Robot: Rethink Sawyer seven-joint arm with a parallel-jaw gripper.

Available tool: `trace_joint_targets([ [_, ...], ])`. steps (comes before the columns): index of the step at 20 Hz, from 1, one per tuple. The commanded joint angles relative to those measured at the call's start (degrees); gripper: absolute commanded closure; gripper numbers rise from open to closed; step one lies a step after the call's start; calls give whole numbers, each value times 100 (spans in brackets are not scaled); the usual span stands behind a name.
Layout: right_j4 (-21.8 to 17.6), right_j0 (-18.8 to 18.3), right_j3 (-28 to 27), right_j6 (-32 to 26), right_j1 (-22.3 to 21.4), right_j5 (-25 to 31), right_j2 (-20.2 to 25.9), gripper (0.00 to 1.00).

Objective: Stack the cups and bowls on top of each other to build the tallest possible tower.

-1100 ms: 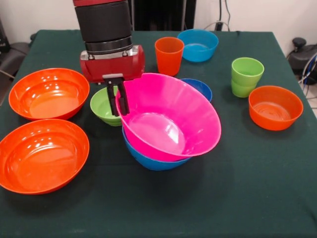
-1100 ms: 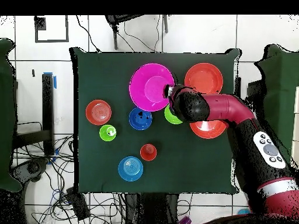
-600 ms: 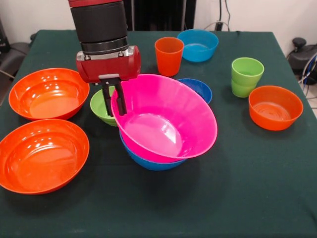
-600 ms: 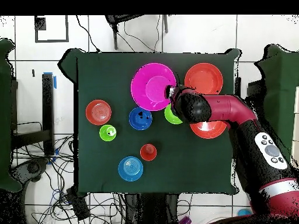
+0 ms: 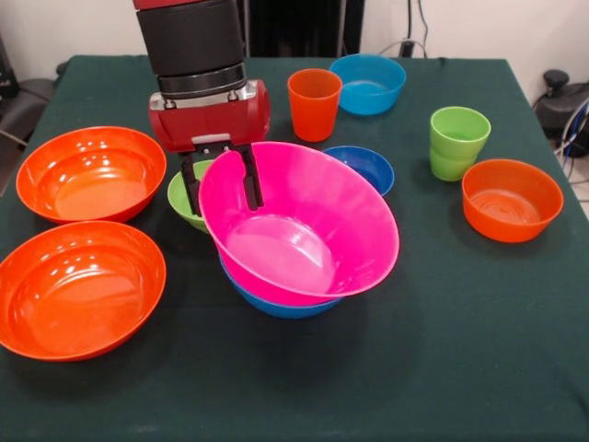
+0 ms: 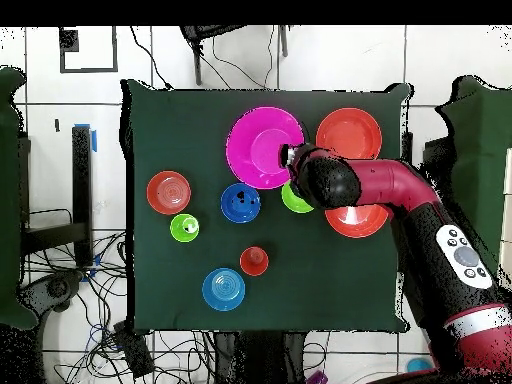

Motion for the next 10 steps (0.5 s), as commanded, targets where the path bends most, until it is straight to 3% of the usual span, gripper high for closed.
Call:
trace_joint_targets([
  [1,-378,44,182,-1495,191,640,218,0],
  [10,-474,106,163,-1382,147,529,191,0],
])
